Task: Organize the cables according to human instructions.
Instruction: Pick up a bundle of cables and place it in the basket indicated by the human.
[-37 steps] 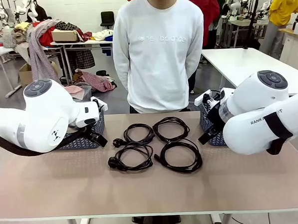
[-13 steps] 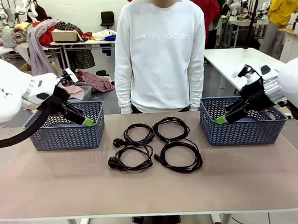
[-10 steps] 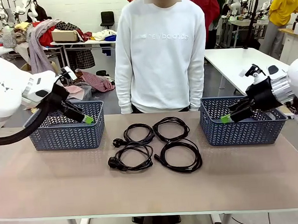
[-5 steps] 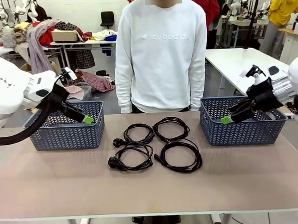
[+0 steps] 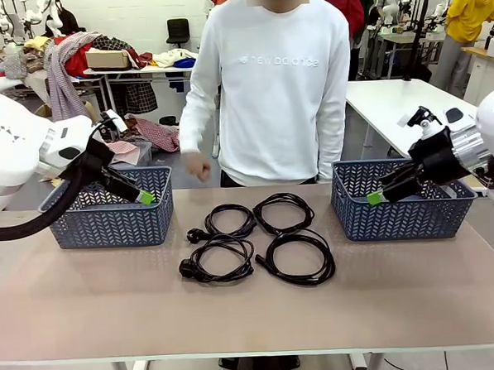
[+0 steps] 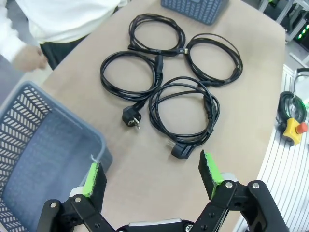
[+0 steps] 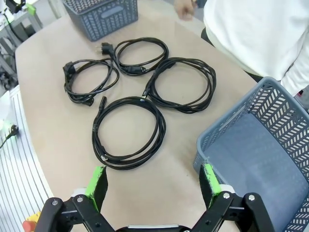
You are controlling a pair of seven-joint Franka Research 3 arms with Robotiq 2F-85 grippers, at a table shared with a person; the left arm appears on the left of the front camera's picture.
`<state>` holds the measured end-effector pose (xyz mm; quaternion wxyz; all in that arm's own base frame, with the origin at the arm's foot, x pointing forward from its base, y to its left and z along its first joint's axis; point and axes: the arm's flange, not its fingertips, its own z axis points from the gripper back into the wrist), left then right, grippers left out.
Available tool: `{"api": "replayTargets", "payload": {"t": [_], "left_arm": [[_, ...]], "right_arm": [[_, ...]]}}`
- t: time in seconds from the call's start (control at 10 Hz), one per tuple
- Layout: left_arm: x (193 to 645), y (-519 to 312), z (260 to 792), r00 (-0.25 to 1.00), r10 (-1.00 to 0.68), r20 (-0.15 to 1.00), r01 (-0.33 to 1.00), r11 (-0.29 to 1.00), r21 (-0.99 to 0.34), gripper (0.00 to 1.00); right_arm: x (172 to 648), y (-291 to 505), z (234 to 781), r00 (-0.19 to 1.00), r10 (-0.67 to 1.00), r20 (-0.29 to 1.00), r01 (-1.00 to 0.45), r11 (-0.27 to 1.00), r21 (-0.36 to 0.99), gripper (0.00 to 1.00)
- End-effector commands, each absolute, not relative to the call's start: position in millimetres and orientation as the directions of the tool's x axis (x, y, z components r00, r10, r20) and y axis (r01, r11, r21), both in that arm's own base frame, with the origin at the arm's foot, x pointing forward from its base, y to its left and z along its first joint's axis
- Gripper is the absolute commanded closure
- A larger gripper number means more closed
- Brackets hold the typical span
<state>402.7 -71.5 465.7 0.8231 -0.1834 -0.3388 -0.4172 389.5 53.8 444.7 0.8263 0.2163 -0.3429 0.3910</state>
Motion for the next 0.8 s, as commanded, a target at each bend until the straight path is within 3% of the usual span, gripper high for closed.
{"api": "replayTargets", "payload": {"t": [0.0,0.7], "left_arm": [[407.8,-70.0,462.1,0.403,-0.564,0.721,0.824,0.566,-0.018,0.0],[407.8,-70.0,462.1,0.403,-0.564,0.721,0.824,0.566,-0.018,0.0]], "right_arm": [[394.2,51.7,441.0,0.432,0.504,0.748,-0.809,0.583,0.075,0.0],[394.2,51.7,441.0,0.432,0.504,0.748,-0.809,0.583,0.075,0.0]]}}
